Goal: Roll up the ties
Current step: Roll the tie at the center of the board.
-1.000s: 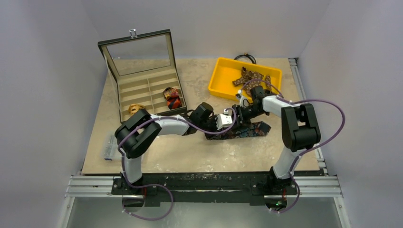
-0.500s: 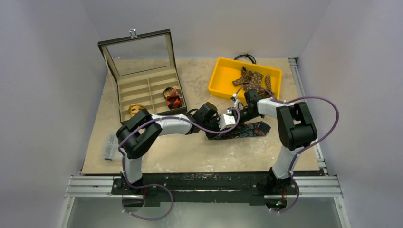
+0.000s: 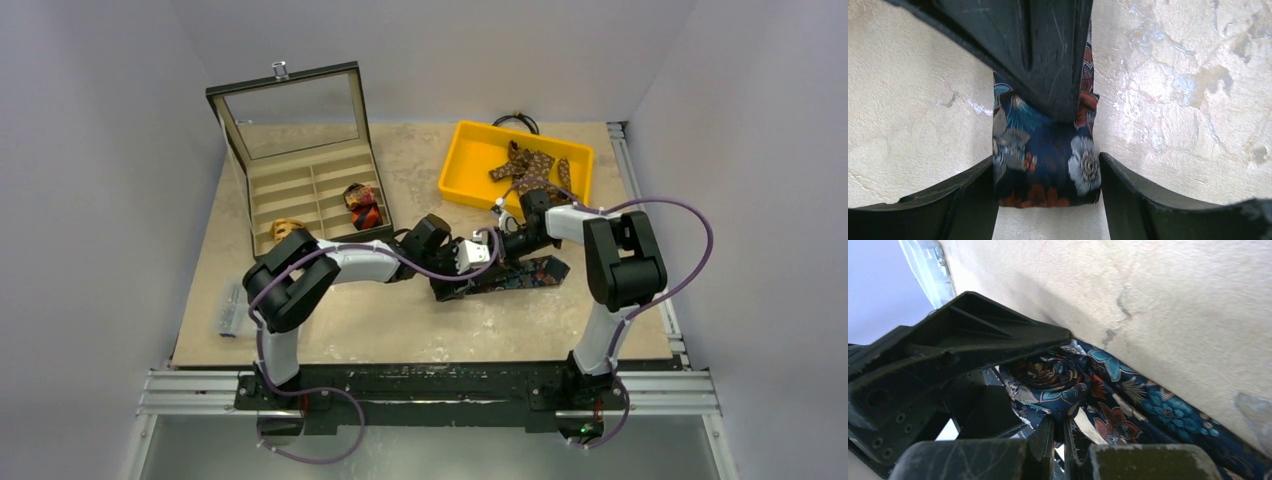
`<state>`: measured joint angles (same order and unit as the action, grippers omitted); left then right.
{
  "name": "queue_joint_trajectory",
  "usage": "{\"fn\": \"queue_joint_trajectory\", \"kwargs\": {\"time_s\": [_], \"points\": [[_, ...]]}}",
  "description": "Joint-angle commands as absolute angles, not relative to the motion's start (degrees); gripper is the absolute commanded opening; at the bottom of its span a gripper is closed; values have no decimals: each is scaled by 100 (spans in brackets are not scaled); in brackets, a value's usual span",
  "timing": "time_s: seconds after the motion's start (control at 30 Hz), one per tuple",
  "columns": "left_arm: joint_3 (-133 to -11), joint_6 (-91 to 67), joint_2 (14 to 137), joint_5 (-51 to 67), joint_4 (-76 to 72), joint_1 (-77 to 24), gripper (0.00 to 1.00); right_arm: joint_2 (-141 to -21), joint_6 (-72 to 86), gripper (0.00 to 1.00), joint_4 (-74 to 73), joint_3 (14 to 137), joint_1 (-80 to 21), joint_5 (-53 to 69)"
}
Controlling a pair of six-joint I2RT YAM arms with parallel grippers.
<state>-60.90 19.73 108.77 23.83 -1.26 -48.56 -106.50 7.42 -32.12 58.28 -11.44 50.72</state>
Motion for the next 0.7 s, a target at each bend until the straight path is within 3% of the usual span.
{"fn": "queue_joint_trajectory", "kwargs": {"time_s": [0.0, 0.37, 0.67], "points": [[-5930, 1947, 10803, 3036, -617, -4686, 67, -10951, 293, 0, -3408, 5908, -1024, 3658], [-6236, 1469, 11327, 3590, -1451, -4698, 61, -11454, 191, 0, -3419, 6249, -1036, 2912], [-6238, 1960, 11316, 3597, -1610, -4757, 65, -11749, 95, 0, -3514, 6372, -1097, 2709]]}}
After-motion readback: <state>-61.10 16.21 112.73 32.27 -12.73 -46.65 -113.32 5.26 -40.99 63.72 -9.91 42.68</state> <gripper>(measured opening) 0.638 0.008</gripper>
